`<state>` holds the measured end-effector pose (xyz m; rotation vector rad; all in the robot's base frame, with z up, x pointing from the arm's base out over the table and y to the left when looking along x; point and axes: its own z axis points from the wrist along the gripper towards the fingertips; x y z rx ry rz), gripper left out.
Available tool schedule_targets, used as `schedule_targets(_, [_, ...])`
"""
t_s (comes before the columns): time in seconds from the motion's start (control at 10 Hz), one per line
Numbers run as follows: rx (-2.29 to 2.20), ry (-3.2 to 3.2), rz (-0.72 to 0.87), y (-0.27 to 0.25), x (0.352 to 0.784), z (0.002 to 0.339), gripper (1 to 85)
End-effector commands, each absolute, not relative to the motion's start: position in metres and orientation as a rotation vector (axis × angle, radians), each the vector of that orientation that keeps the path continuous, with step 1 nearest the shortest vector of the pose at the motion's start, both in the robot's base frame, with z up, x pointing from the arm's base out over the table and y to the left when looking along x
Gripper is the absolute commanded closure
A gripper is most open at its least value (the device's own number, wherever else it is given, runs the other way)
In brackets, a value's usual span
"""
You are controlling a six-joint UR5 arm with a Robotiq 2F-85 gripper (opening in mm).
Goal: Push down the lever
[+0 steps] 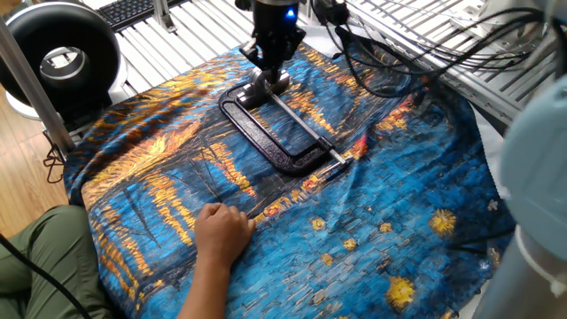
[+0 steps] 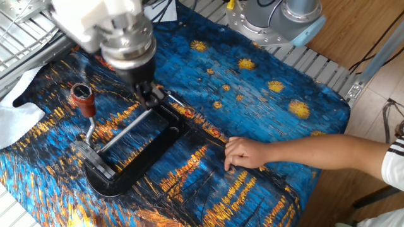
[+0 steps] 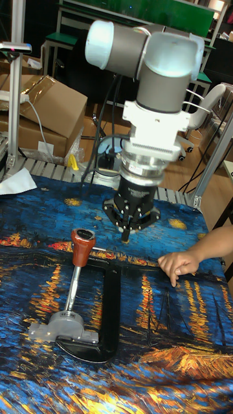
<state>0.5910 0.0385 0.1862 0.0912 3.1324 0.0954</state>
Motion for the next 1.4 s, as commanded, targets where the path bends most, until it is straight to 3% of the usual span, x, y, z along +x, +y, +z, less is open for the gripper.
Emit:
schedule_targets(0.0, [0.066, 3.154, 0.117, 0.049, 0.600, 0.183, 84.7])
schedule_targets(0.4, [0.313, 3.053, 0.069, 0.040, 0.623, 0.183, 84.7])
schedule_targets(0.7, [0.137, 3.041, -0.052, 0.020, 0.628, 0.184, 84.7])
schedule_targets(1.3, [-0.204, 3.141, -0.042, -0.094, 0.630, 0.224, 84.7])
